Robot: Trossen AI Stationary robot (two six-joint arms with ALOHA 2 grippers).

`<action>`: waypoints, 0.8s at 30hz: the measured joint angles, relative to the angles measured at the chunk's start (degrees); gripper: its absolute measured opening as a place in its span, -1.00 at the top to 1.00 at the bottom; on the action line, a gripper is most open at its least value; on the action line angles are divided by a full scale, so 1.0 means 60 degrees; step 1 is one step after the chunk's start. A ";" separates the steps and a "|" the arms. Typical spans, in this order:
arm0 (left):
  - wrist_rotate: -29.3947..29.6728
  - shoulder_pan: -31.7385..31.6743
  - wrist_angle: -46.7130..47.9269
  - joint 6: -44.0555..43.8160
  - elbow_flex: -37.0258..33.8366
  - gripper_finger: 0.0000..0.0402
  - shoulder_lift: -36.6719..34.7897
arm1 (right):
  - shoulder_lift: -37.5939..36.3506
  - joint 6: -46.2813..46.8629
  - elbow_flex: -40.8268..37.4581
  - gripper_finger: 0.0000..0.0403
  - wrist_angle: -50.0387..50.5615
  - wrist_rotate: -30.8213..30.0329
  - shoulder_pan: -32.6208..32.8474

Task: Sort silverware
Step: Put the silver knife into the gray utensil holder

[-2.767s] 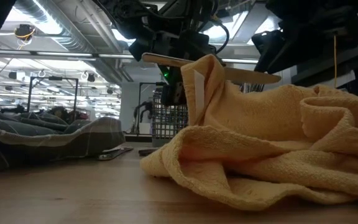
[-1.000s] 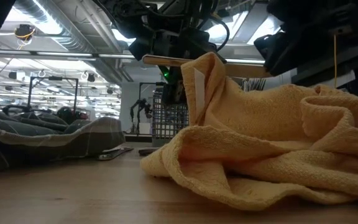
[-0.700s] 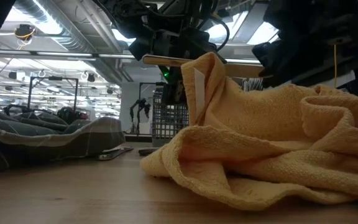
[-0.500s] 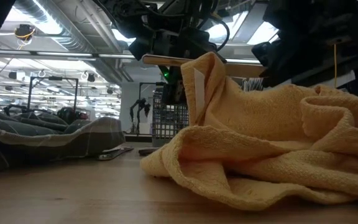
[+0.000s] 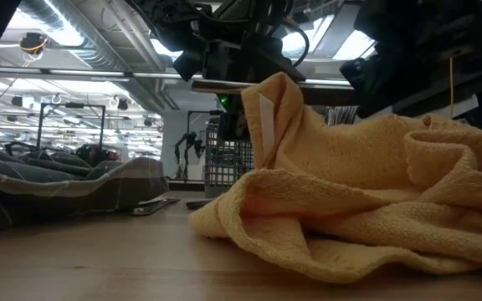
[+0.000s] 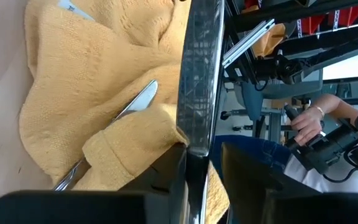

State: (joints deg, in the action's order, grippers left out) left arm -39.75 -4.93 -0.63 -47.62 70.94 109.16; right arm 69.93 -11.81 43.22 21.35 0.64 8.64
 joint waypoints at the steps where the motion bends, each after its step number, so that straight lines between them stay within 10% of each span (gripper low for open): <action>1: -0.0037 -0.0018 -0.0011 0.0004 0.0000 0.52 0.0000 | 0.0000 0.0001 0.0000 0.99 0.0019 0.0010 0.0000; 17: -0.0444 -0.0250 0.0177 0.1274 -0.0004 0.51 -0.1034 | -0.0069 0.0184 0.2386 0.99 0.3539 -0.0532 -0.0007; 24: 0.1016 -0.0248 0.1241 0.2340 -0.0004 0.51 -0.2481 | -0.0073 -0.0023 0.3763 0.99 0.3772 -0.1456 -0.0283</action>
State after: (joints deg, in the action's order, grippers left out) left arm -33.65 -6.41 6.81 -33.58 70.91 94.28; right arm 69.49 -11.95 65.80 43.99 -8.10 6.95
